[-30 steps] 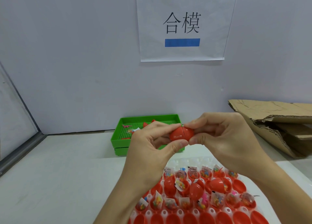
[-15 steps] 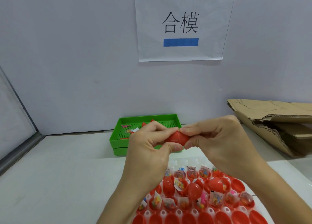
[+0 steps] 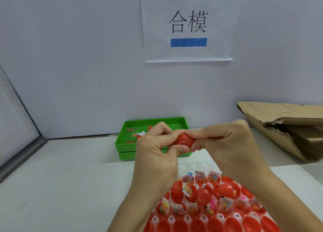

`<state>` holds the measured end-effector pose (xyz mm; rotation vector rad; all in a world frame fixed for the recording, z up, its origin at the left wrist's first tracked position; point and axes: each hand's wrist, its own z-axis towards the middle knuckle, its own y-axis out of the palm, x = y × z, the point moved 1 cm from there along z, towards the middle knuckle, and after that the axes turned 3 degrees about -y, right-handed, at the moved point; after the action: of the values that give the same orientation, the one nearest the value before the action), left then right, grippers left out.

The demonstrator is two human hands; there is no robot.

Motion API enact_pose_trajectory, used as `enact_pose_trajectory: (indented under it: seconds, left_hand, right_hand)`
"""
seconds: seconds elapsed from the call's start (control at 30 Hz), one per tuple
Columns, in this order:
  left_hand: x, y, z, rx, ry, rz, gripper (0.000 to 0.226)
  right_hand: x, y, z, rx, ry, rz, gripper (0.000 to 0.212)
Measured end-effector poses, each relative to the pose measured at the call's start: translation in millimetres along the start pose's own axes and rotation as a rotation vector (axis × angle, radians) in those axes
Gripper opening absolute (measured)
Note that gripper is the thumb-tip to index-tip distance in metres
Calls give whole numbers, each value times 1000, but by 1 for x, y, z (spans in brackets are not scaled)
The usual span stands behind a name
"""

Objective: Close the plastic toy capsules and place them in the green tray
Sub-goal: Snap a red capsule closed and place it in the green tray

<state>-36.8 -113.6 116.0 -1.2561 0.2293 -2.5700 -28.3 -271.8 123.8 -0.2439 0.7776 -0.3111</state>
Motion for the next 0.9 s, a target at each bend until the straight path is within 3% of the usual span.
enact_pose_trajectory:
  seconds: [0.17,0.33,0.57,0.9]
  left_hand:
    - [2,-4,2,-5,9,26,25]
    - [2,1,0,-20,1,72,16]
    - [1,-6,4,-43,-24,5,34]
    - [2,-2,1,-34,39,130,34]
  right_hand:
    - [-1,2,-1,16,-13,5,64]
    - [-2,-3,2,-31,-23,-3,48]
    - [-3,-6,4,-189,-43,97,44]
    - [0,-10,6,-113,81,96,54]
